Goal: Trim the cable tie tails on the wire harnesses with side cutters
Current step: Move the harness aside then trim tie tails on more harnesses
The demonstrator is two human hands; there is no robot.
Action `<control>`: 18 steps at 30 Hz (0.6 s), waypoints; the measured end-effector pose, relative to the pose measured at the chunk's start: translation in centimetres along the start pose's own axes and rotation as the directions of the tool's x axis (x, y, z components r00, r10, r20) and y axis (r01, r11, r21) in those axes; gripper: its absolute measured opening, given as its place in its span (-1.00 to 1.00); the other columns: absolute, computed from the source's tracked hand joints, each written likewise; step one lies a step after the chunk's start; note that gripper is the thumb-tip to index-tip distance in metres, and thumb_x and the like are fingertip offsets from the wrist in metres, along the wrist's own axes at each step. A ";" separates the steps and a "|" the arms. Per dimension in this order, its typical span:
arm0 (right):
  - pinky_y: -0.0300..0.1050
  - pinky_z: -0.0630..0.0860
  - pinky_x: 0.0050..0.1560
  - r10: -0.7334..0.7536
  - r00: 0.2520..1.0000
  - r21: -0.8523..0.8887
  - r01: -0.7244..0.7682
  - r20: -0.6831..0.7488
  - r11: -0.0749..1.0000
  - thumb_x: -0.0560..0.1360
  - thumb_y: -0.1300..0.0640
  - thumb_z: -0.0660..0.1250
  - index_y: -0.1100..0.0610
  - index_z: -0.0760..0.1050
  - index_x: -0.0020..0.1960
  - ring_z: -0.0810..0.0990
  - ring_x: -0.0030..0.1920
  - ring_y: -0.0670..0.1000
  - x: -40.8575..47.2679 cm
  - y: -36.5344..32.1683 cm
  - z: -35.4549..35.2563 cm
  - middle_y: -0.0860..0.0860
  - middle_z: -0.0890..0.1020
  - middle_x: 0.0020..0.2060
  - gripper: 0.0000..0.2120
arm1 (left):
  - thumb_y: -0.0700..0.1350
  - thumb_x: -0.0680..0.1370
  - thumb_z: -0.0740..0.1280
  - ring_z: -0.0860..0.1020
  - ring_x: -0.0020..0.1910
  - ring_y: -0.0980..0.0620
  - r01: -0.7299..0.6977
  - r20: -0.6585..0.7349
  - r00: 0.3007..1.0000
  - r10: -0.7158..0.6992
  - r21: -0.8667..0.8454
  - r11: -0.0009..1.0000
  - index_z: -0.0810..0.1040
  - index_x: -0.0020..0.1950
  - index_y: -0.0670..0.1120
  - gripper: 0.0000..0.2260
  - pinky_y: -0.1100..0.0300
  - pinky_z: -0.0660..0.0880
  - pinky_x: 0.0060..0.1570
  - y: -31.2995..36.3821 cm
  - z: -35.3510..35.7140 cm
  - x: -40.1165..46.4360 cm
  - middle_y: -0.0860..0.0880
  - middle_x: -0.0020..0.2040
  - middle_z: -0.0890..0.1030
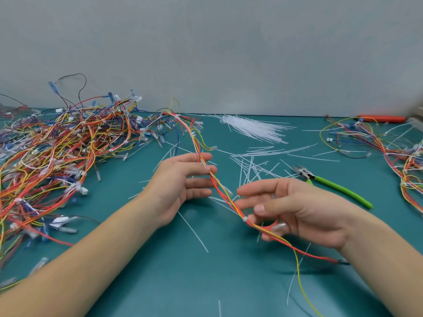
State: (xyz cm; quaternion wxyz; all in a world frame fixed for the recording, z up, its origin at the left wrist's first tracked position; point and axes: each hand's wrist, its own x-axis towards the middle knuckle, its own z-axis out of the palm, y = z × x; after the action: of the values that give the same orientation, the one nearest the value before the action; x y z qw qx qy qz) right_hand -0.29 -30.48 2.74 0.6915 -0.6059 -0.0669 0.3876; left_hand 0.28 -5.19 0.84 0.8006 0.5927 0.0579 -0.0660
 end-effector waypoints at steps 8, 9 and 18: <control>-0.32 0.26 -0.63 0.069 0.974 -0.202 -0.024 0.217 0.979 0.55 0.15 0.44 0.11 0.60 0.33 0.53 -0.41 -0.07 -0.7 -0.2 0.9 0.15 0.69 0.04 -0.65 | 0.08 0.48 0.38 0.70 -0.24 -0.12 0.015 0.186 0.981 -0.058 0.225 0.974 0.73 -0.07 -0.14 -0.69 0.17 0.55 -0.45 0.4 1.0 -1.1 -0.19 -0.18 0.70; -0.33 0.23 -0.63 0.066 0.962 -0.212 -0.008 0.266 0.977 0.57 0.15 0.42 0.09 0.58 0.35 0.49 -0.44 -0.08 -0.9 -0.2 1.2 0.13 0.67 0.01 -0.66 | 0.09 0.49 0.38 0.70 -0.24 -0.12 0.012 0.199 0.978 -0.058 0.227 0.974 0.73 -0.08 -0.13 -0.69 0.17 0.55 -0.47 0.4 1.1 -1.3 -0.20 -0.16 0.71; -0.18 0.46 -0.44 -0.146 0.951 -0.394 0.248 0.271 0.885 0.60 0.15 0.37 -0.07 0.61 0.22 0.53 -0.46 0.01 -1.5 0.5 5.0 0.04 0.68 -0.06 -0.76 | 0.10 0.51 0.48 0.63 -0.40 -0.08 0.101 0.105 0.988 -0.116 0.142 0.985 0.60 0.21 -0.11 -0.61 0.19 0.51 -0.52 0.9 1.9 -1.7 -0.10 -0.12 0.67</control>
State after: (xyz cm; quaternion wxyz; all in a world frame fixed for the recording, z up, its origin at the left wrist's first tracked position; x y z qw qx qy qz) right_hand -4.36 -27.44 4.15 0.5665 -0.6815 -0.2920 0.3596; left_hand -1.19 -6.69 2.49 0.7555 0.6373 0.0402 -0.1468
